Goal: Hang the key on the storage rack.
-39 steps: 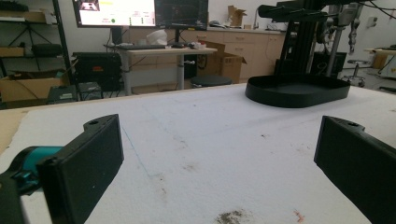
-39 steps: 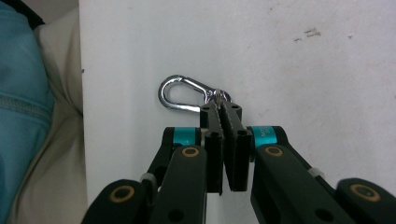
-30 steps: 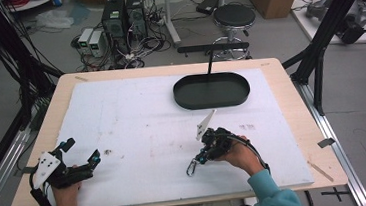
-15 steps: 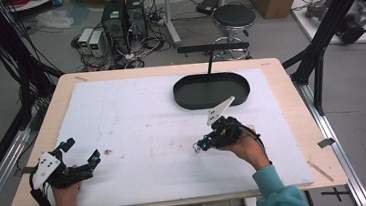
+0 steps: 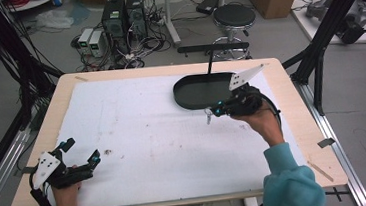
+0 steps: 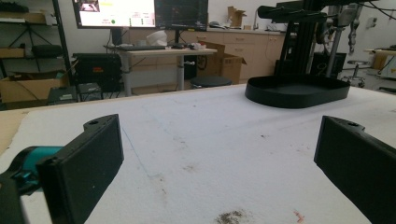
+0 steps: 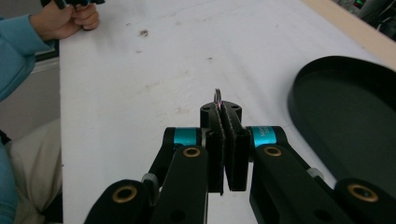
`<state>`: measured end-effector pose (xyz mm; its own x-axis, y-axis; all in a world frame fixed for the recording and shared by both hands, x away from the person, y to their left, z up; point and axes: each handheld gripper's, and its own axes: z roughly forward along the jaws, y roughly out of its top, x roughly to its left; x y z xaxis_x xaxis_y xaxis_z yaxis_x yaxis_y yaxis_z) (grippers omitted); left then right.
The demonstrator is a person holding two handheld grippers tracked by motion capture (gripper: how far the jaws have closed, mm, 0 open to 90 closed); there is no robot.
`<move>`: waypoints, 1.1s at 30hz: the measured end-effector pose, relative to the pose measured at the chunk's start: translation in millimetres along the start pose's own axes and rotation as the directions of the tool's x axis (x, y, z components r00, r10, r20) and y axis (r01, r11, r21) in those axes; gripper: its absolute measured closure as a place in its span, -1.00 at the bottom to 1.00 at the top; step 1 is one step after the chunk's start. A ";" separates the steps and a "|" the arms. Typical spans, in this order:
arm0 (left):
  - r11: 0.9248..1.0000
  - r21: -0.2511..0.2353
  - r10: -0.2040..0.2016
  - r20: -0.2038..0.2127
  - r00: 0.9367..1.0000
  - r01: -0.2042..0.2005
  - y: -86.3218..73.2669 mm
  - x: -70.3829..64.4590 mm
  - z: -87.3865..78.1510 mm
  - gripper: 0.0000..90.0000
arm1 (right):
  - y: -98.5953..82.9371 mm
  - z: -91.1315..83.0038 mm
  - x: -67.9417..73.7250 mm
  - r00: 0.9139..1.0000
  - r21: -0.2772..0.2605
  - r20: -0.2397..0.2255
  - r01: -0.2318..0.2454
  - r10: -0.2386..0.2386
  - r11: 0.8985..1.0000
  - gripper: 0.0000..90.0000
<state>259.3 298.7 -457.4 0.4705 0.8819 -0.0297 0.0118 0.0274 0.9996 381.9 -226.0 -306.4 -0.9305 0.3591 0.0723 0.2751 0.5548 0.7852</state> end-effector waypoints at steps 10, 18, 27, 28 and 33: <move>1.000 0.002 0.005 0.002 1.000 -0.005 0.1 0.0 0.0 -0.96 | 17.0 -26.9 -33.2 0.995 -0.001 0.092 -0.024 0.024 1.000 0.98; 1.000 0.004 0.005 0.001 1.000 -0.005 0.1 0.0 0.1 -0.96 | 23.6 -35.7 -57.1 0.988 0.025 0.150 -0.028 0.024 0.999 0.98; 1.000 0.006 0.004 0.002 1.000 -0.004 0.2 0.0 0.3 -0.96 | 42.5 -48.1 -85.7 0.979 0.014 0.198 -0.048 0.044 0.999 0.98; 1.000 0.006 0.004 0.002 1.000 -0.004 0.2 0.0 0.3 -0.96 | 46.7 -50.0 -93.0 0.976 0.007 0.211 -0.047 0.044 0.999 0.98; 1.000 0.007 0.004 0.002 1.000 -0.004 0.2 0.0 0.3 -0.96 | 51.6 -50.0 -104.5 0.974 0.007 0.215 -0.072 0.069 0.997 0.98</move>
<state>259.5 298.5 -457.2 0.4723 0.8811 -0.0258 0.0158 0.0208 0.9997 481.3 -272.4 -242.7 -0.8355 0.5495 -0.0072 0.3435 0.5324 0.7737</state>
